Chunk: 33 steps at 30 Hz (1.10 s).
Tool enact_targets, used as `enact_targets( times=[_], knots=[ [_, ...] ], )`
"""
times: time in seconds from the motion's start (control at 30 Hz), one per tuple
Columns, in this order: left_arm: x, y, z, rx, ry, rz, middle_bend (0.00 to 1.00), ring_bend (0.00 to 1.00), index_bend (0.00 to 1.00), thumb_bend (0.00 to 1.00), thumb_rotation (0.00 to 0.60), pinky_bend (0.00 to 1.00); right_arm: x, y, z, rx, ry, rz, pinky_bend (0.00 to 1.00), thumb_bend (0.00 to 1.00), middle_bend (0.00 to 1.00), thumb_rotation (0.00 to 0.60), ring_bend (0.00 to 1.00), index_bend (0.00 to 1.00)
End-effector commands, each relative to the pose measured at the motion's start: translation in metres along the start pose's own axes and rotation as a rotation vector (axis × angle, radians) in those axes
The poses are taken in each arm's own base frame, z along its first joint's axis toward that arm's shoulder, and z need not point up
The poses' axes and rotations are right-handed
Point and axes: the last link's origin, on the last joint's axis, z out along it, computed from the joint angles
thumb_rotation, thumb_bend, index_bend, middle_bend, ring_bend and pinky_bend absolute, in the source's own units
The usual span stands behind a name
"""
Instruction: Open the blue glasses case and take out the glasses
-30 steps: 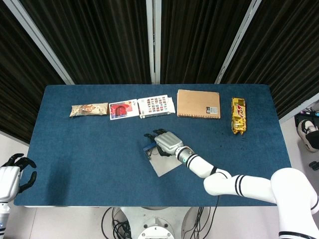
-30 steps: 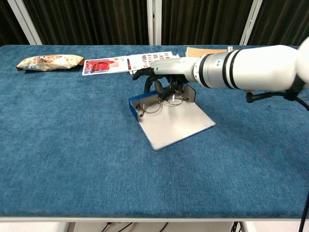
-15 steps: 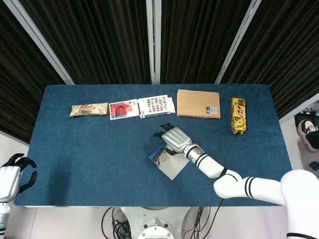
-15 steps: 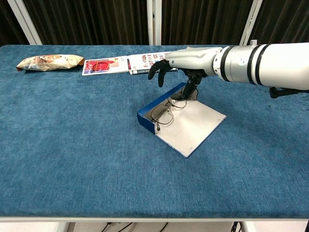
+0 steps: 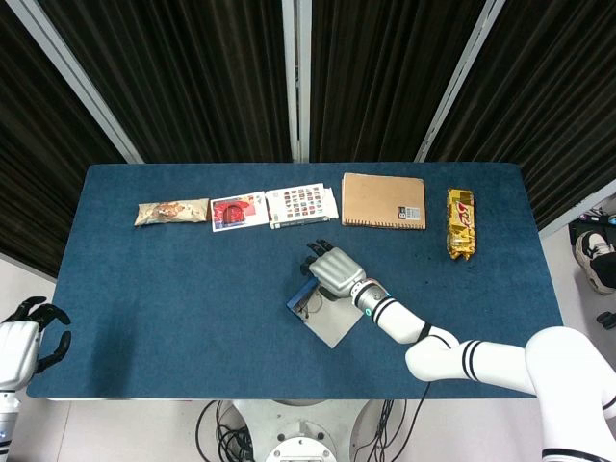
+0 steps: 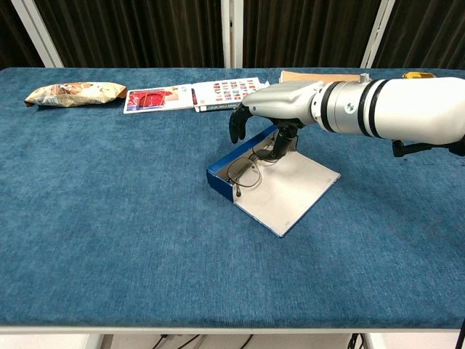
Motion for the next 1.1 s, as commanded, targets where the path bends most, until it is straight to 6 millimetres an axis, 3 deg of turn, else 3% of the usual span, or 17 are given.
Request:
enact_targets(
  times=[0.03, 0.57, 0.77, 0.93, 1.1],
  knots=[
    [0.0001, -0.0001, 0.0000, 0.000, 0.000, 0.000, 0.42, 0.21, 0.49, 0.40, 0.600, 0.52, -0.0001, -0.0004, 0.0008, -0.002, -0.002, 0.003, 0.00, 0.41, 0.26, 0.600, 0.00, 0.35],
    [0.0000, -0.0002, -0.0001, -0.001, 0.000, -0.003, 0.42, 0.21, 0.49, 0.40, 0.600, 0.52, -0.0008, -0.0015, 0.0054, -0.016, -0.006, 0.008, 0.00, 0.43, 0.26, 0.600, 0.00, 0.45],
    [0.0001, -0.0003, -0.0002, -0.002, 0.000, -0.003, 0.42, 0.21, 0.49, 0.40, 0.600, 0.52, 0.0006, -0.0018, 0.0069, -0.025, 0.010, 0.010, 0.00, 0.43, 0.28, 0.600, 0.00, 0.56],
    [0.0001, -0.0004, -0.0002, -0.002, 0.000, -0.005, 0.41, 0.21, 0.49, 0.40, 0.600, 0.52, 0.0022, -0.0031, 0.0062, -0.050, 0.101, 0.031, 0.00, 0.44, 0.29, 0.600, 0.00, 0.65],
    [0.0003, -0.0006, -0.0003, -0.003, -0.001, -0.007, 0.41, 0.21, 0.49, 0.40, 0.600, 0.52, -0.0056, 0.0007, 0.0011, -0.105, 0.228, 0.065, 0.00, 0.46, 0.30, 0.600, 0.00, 0.67]
  ],
)
